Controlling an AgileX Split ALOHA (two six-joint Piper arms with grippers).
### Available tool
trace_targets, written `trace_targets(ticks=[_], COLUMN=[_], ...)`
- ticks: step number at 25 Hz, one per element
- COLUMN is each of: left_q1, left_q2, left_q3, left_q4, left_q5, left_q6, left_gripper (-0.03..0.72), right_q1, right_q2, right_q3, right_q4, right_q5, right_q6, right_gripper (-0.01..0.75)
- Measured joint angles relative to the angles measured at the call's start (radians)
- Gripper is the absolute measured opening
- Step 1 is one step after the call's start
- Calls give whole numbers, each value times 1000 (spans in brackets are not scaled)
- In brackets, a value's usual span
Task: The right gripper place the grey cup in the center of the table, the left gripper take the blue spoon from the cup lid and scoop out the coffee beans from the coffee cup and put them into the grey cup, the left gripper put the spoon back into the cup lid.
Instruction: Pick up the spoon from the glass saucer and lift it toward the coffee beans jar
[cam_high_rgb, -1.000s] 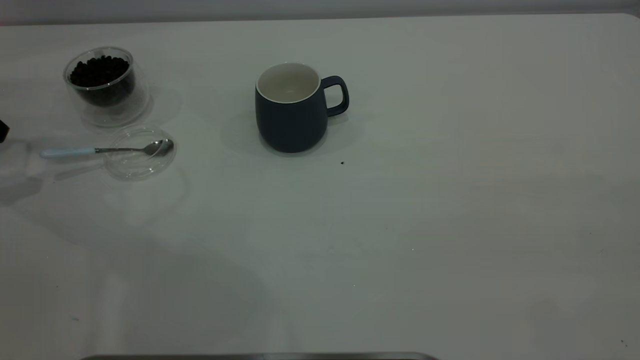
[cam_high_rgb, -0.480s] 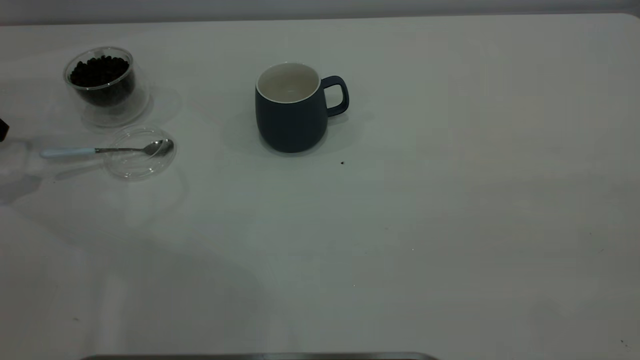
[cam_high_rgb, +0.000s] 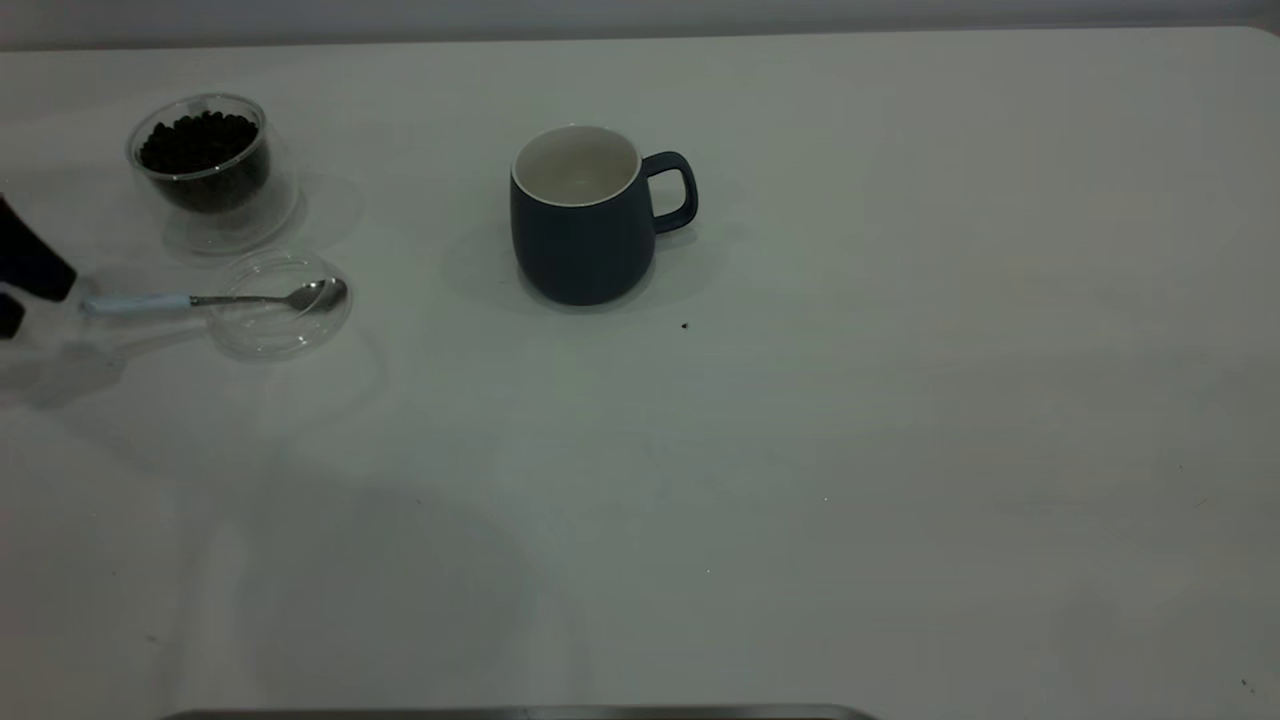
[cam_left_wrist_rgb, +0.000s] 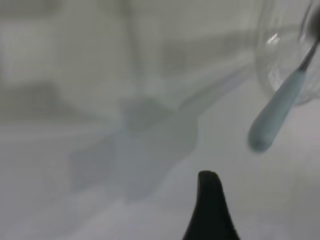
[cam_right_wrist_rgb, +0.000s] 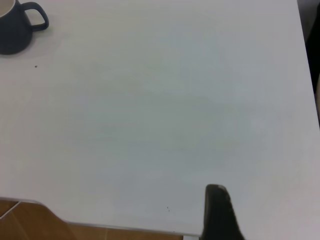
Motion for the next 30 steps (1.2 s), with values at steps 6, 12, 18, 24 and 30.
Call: trace_targets(ticks=[6,12,18,24,30], left_q1=[0,-15,-48,-70,-70], left_q2=[22,68,85,92,102], left_q3=[-3,-3,-4,-4,-4], left_q4=[-31,-70,-151,-163,-165], left_q5=[0,1,-21,-36,-35], left_q6=[41,51,107,123,114], left_gripper=[593,592,592,592,592], right_q1=[0,0,0,0,0], right_q2=[0,0,0,0,0], right_q3=[0,0,0,0,0], right_q4=[0,0,0,0,0], right_q5=[0,0,0,0,0], right_q6=[0,0,0,0,0], right_gripper=[453,453,453,453,453])
